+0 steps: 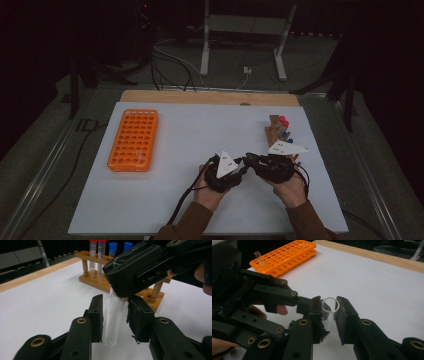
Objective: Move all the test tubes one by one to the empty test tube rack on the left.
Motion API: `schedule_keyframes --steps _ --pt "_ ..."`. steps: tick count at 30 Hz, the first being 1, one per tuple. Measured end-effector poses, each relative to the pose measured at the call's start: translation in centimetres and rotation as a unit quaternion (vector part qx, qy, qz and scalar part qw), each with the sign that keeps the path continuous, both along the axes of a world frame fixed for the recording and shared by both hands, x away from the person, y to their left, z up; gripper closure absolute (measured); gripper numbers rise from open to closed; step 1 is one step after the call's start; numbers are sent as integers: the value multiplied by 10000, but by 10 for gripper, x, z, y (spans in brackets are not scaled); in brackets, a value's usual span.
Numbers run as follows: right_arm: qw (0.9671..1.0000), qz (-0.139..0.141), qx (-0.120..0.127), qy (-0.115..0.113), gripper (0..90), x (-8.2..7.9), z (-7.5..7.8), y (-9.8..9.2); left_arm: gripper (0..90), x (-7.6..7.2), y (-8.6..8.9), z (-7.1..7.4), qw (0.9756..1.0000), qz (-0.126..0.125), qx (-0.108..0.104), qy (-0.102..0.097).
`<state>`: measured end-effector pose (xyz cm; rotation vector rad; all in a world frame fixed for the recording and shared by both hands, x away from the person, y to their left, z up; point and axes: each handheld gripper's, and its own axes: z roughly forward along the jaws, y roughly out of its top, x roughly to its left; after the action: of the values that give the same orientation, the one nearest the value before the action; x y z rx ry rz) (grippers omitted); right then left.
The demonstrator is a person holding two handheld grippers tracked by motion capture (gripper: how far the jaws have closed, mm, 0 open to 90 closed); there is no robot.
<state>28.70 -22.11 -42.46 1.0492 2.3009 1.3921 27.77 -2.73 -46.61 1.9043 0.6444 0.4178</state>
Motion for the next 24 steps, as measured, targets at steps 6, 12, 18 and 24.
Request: schedule_keyframes --steps 6,12,18,24 --pt "10000 34 3 17 762 0 -1 1 732 1 -2 -2 10000 -32 32 -10" --pt "10000 59 11 20 748 0 -1 0 763 1 -1 -1 10000 -59 51 -36" --pt "9996 -41 281 -78 356 1 3 -8 764 5 5 0 10000 76 40 21" --pt "9987 -367 148 -333 144 2 0 -17 764 7 19 5 9997 234 -69 12"
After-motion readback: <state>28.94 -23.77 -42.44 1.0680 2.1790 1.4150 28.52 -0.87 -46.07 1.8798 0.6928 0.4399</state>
